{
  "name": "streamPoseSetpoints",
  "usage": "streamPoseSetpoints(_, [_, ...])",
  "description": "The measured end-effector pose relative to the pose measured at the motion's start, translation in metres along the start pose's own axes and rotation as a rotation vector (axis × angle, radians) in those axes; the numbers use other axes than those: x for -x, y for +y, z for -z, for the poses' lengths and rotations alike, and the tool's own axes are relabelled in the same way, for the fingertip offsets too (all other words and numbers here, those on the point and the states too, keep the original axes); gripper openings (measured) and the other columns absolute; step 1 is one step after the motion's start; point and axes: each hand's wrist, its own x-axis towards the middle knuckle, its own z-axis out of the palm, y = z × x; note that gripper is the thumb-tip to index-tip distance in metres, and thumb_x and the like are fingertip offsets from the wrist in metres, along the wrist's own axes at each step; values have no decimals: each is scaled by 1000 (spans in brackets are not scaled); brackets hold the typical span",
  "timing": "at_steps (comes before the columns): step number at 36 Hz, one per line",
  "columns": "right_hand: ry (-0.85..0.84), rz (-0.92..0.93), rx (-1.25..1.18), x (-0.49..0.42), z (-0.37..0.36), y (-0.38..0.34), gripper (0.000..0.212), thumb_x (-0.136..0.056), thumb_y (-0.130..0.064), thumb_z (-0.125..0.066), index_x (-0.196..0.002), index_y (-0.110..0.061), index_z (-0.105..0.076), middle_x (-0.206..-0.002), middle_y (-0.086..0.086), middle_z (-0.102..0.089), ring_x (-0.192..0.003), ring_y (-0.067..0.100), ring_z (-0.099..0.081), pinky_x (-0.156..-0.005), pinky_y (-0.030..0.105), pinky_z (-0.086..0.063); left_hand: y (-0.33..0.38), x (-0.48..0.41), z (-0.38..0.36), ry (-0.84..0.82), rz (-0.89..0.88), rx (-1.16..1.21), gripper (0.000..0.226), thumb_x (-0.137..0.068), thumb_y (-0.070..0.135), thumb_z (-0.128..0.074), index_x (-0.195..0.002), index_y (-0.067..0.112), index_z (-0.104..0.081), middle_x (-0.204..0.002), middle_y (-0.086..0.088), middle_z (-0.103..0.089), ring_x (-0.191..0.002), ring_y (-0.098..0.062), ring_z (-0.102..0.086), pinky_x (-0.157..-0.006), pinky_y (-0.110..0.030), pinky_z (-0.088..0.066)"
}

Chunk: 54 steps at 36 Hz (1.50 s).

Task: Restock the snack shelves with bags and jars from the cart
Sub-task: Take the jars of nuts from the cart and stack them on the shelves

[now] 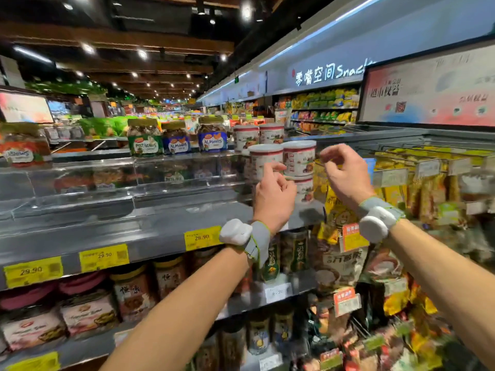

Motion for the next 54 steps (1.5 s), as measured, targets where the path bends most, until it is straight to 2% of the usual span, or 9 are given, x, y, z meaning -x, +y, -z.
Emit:
streamPoseSetpoints(5, [-61, -191, 5, 95, 14, 35, 25, -87, 0, -57, -96, -23, -64, -88, -11, -64, -75, -6, -57, -73, 8, -43, -22, 51, -51, -311, 45, 18, 17, -98, 25, -58, -112, 20, -50, -48, 11, -52, -58, -22, -48, -62, -37, -42])
streamPoseSetpoints(12, [-147, -659, 27, 245, 89, 105, 10, -88, -18, -75, -93, -21, -66, -62, -9, -59, -58, 5, -54, -60, 24, -44, -34, 169, -140, -853, 186, -163, 31, -95, 13, -49, -126, 13, -45, -108, -17, -65, -102, -38, -62, -79, -42, -45])
streamPoseSetpoints(16, [-265, -890, 107, 313, 142, 131, 10, -95, -10, -61, -103, -10, -68, -82, 3, -71, -61, 12, -62, -63, 24, -50, -23, 237, -175, -1155, 134, -285, 76, -70, 39, -52, -138, 6, -41, -129, -21, -49, -118, -38, -53, -94, -43, -46])
streamPoseSetpoints(22, [-298, -1143, 113, 435, 237, 162, 33, -91, 7, -46, -85, -22, -61, -91, 20, -70, -56, 15, -62, -53, 33, -52, -10, 349, -243, -1445, 73, -396, 66, -85, 47, -61, -134, 8, -43, -138, -20, -43, -128, -36, -47, -104, -40, -38])
streamPoseSetpoints(26, [-232, -1265, 155, 499, 294, 182, 22, -93, -1, -53, -89, -20, -63, -83, 8, -63, -70, 24, -61, -53, 29, -51, 0, 409, -276, -1536, 21, -436, 56, -96, 26, -60, -145, 13, -37, -146, -19, -35, -135, -36, -42, -109, -38, -37])
streamPoseSetpoints(34, [-273, -1442, 194, 599, 328, 217, 31, -100, -11, -49, -98, 16, -64, -77, 12, -54, -57, 5, -41, -43, 16, -31, -21, 500, -309, -1710, 126, -603, 54, -92, 39, -60, -137, 13, -45, -145, -24, -35, -131, -46, -42, -108, -51, -41])
streamPoseSetpoints(41, [-350, -1537, 222, 620, 314, 237, 28, -99, -30, -46, -90, -4, -54, -86, 28, -52, -75, 33, -50, -50, 21, -30, -54, 512, -332, -1766, 64, -623, 61, -99, 31, -55, -153, 18, -31, -161, -19, -18, -139, -44, -39, -110, -44, -37])
streamPoseSetpoints(49, [-614, -1614, 421, 667, 281, 315, 45, -92, -40, -60, -127, -12, -63, -127, 10, -63, -117, 29, -58, -94, 32, -45, -158, 510, -389, -1585, 351, -794, 59, -91, 35, -67, -139, 11, -44, -136, -19, -53, -127, -35, -53, -102, -38, -45])
streamPoseSetpoints(54, [-845, -1698, 465, 671, 263, 337, 82, -93, -50, -58, -155, -11, -22, -154, 13, -35, -143, 35, -30, -112, 43, -33, -219, 521, -410, -1712, 499, -653, 59, -93, 45, -60, -142, 14, -48, -138, -14, -56, -124, -36, -56, -103, -38, -47])
